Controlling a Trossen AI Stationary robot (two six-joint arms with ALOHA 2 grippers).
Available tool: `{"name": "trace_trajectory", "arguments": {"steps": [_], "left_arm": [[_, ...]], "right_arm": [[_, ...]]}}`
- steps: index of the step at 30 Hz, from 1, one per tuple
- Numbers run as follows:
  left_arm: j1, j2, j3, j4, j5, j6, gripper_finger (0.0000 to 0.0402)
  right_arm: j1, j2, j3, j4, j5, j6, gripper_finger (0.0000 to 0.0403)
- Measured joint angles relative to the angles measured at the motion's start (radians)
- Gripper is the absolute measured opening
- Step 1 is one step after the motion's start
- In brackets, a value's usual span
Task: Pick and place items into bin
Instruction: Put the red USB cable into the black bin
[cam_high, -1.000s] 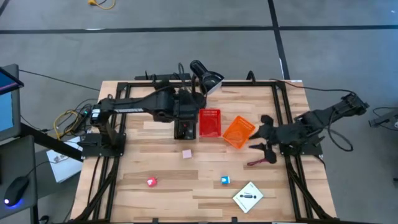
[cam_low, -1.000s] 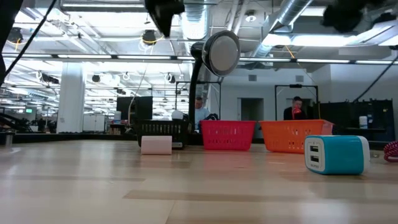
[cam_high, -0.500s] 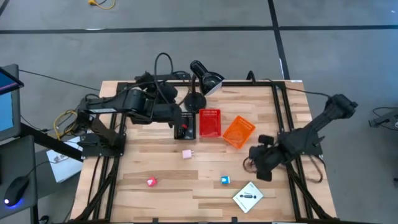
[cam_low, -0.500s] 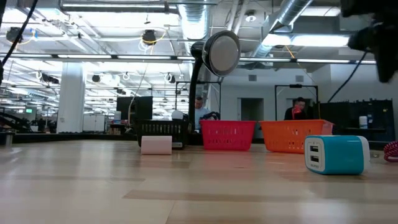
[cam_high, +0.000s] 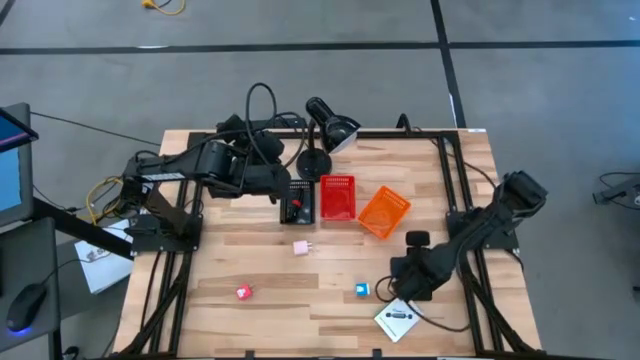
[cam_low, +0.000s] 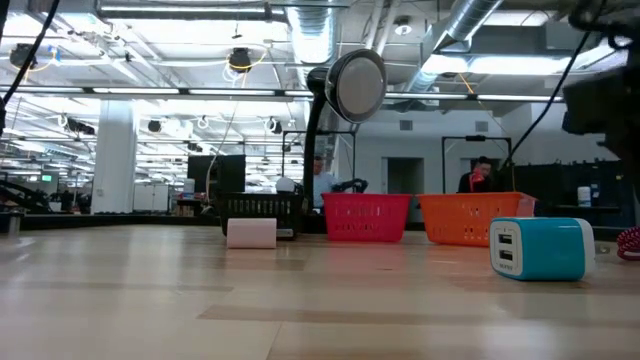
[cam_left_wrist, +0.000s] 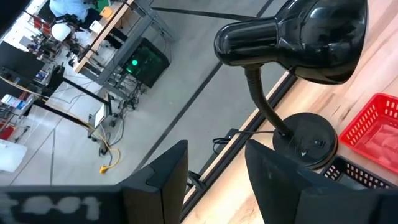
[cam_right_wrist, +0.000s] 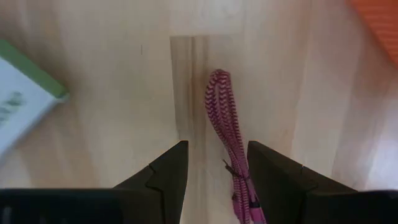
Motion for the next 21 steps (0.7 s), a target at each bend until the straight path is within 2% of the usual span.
{"name": "trace_trajectory", "arguments": {"steps": [7,12,16,21], "left_arm": [[0.000,0.000,0.000,0.000,0.031,0.000,0.0150],[0.000,0.000,0.000,0.001,0.031,0.001,0.0150],[0.000,0.000,-0.001,0.001,0.031,0.004,0.0150],[0.000,0.001,-0.001,0.000,0.026,0.011,0.0150]], "right_arm": [[-0.033,0.086,0.000,0.008,0.001,-0.014,0.0159],[-0.054,0.094,0.002,0.013,0.009,-0.023,0.0148],[-0.069,0.071,0.000,0.025,0.033,-0.037,0.0109],[-0.085,0.036,0.000,0.026,0.031,-0.039,0.0027]]}}
